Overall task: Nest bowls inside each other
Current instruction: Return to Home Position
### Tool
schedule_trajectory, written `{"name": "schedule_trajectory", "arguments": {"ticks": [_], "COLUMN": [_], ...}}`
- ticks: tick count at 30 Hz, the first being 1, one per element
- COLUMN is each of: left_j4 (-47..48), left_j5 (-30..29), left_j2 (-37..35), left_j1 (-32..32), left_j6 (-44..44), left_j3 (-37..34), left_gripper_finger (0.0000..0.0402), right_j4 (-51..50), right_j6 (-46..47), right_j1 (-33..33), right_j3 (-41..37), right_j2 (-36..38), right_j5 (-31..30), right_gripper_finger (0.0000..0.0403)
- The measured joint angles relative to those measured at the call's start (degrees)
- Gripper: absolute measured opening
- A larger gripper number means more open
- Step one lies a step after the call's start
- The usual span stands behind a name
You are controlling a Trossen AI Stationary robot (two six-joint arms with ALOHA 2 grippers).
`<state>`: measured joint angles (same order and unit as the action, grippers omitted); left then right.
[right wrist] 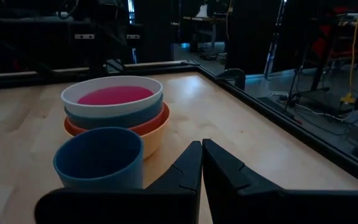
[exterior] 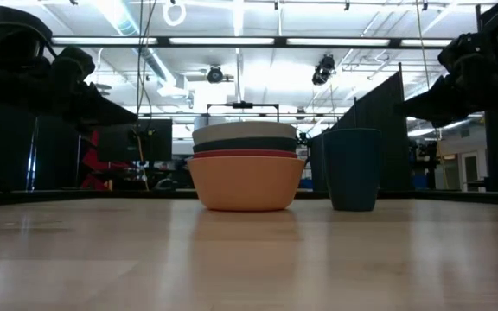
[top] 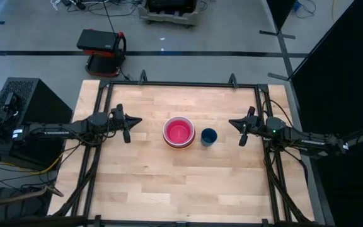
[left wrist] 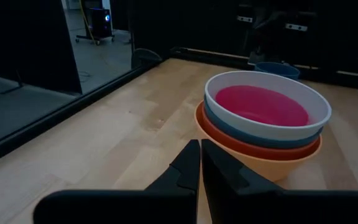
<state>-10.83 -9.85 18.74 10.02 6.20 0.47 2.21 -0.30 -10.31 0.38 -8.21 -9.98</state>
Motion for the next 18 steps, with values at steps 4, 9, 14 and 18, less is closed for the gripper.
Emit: {"name": "schedule_trajectory", "arguments": {"ticks": [4,9,14,18], "left_j4": [0.0,0.0,0.0,0.0], "left_j5": [0.0,0.0,0.0,0.0], "left_j2": [0.0,0.0,0.0,0.0], "left_j1": [0.0,0.0,0.0,0.0], "left_j6": [0.0,0.0,0.0,0.0], "left_j3": [0.0,0.0,0.0,0.0], "left_gripper_finger": [0.0003,0.0004,0.0004,0.0006], "right_j4": [0.0,0.0,0.0,0.0], "right_j6": [0.0,0.0,0.0,0.0], "right_j1": [0.0,0.0,0.0,0.0], "right_j3": [0.0,0.0,0.0,0.0], "right_j2": [0.0,0.0,0.0,0.0], "right_j5": [0.0,0.0,0.0,0.0], "right_gripper_finger": [0.0000,0.0000,0.0000,0.0000]}}
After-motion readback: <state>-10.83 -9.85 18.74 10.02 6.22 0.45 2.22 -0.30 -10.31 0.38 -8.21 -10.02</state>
